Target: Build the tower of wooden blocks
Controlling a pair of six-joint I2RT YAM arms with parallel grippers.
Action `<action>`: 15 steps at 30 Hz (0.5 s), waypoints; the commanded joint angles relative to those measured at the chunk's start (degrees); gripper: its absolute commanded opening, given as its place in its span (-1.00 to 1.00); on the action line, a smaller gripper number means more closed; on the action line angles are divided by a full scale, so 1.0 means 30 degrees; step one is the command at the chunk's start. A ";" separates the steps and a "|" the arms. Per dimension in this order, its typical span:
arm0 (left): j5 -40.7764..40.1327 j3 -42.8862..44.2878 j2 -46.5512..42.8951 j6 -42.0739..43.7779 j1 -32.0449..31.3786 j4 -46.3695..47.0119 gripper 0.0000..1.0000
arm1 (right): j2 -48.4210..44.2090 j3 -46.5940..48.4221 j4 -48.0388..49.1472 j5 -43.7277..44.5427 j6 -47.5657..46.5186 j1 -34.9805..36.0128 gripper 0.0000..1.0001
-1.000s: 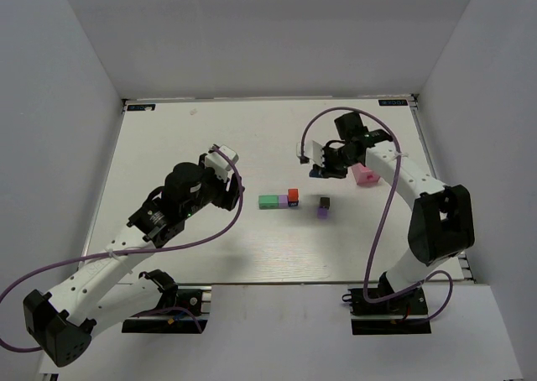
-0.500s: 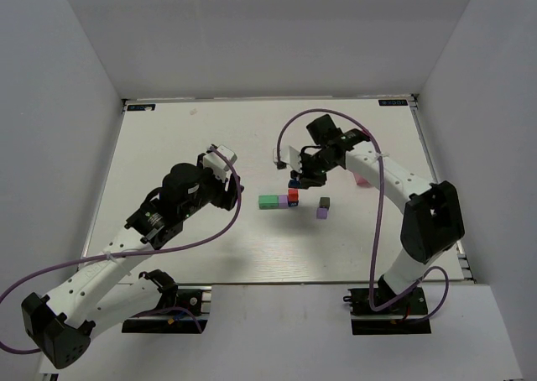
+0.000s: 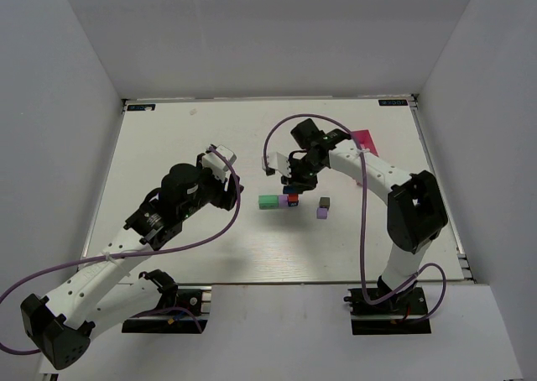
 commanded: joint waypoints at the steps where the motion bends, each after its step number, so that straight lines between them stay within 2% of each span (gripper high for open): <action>1: -0.0211 -0.0061 -0.0429 0.0080 0.0141 0.0212 0.48 | 0.0009 0.0919 -0.0432 0.0309 0.0269 0.0118 -1.00; 15: -0.0211 -0.0061 -0.0429 0.0080 0.0141 0.0212 0.48 | 0.0272 0.0948 -0.0578 0.0601 0.0210 0.0265 -1.00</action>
